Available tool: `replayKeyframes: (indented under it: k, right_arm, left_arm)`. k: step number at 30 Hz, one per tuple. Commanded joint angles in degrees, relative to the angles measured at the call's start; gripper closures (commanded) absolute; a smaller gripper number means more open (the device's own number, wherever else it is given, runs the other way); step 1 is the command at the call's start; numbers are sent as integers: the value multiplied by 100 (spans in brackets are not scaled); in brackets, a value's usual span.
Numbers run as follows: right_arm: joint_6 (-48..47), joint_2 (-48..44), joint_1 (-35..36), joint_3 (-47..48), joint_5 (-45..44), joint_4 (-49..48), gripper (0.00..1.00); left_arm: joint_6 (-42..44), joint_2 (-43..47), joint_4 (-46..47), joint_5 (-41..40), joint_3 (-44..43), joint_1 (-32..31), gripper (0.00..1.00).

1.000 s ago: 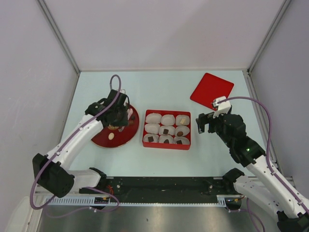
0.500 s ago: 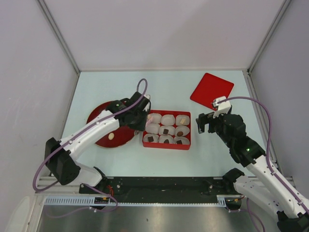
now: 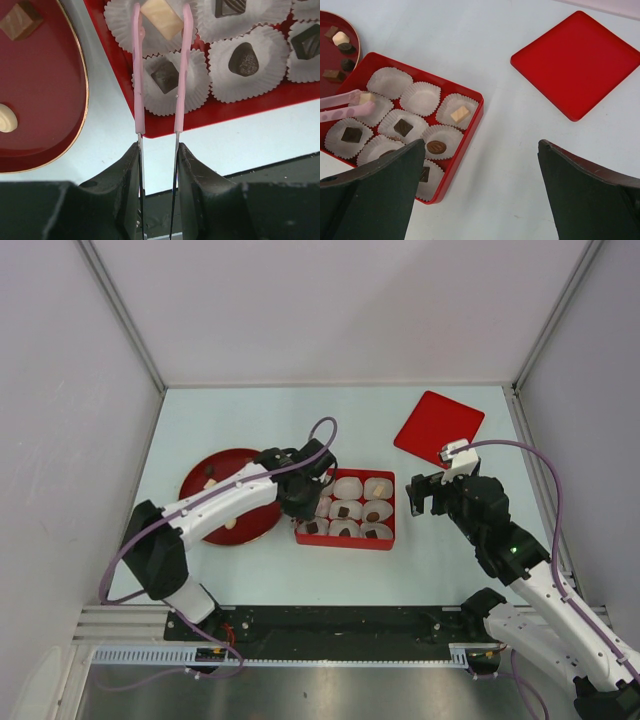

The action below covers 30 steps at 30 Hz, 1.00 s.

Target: Pack the chocolate

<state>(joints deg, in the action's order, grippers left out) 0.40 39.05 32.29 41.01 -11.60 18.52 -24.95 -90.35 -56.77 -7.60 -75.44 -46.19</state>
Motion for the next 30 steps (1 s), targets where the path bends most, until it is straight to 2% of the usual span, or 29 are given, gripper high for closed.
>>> replayKeyframes:
  k: [1, 7, 14, 24, 30]
  right_arm:
    - [-32, -55, 31, -14, -106, -174, 0]
    - [-23, -38, 31, -15, -132, -174, 0]
    - [-23, -20, 31, -6, -124, -182, 0]
    - [-23, -29, 23, -15, -115, -182, 0]
    - [-23, -55, 31, -15, -132, -156, 0]
  left_arm:
    - [52, -150, -36, -198, -313, -56, 84]
    - [87, -334, -9, -251, -349, -56, 77]
    - [78, -335, -115, -313, -349, -65, 63]
    - [69, -220, -62, -172, -384, -65, 56]
    - [17, -80, -79, -155, -515, -74, 58]
